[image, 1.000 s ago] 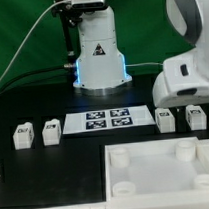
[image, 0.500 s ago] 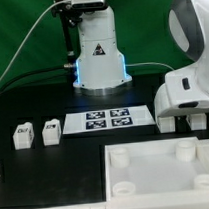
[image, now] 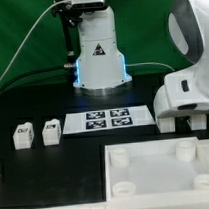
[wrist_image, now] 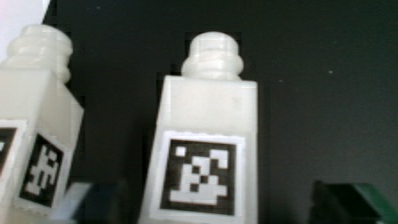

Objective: Assemble one leg

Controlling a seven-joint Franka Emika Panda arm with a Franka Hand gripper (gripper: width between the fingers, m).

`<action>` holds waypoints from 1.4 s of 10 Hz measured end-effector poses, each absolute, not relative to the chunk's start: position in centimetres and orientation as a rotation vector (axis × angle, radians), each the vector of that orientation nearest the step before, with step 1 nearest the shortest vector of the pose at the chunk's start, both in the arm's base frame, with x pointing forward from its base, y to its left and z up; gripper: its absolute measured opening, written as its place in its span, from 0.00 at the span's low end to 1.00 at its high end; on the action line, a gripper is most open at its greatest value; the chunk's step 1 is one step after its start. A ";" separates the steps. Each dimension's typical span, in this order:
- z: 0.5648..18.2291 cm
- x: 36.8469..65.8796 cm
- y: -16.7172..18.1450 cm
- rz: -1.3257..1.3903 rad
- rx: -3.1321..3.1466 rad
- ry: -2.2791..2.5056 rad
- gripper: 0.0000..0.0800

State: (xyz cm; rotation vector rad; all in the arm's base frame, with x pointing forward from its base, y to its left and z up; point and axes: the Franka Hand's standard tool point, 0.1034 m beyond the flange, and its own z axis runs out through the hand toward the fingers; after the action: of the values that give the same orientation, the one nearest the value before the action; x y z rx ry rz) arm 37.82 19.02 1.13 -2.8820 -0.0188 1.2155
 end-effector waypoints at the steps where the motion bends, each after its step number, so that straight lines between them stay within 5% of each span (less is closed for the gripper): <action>1: 1.1 37.8 19.0 1.215 -2.882 -0.019 0.49; 2: 1.1 37.8 19.0 1.215 -2.882 -0.019 0.36; 9: 1.5 38.2 18.7 1.210 -2.880 -0.043 0.37; 14: 12.0 47.6 15.3 0.742 -2.934 -0.197 0.37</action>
Offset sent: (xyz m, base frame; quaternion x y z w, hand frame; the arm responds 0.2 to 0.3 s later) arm 0.0000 0.0000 0.0000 0.0000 0.0000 0.0000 1.0000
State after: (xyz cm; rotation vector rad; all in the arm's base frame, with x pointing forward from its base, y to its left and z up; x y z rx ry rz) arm 47.63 15.25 12.01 -2.9344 -0.1969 0.7416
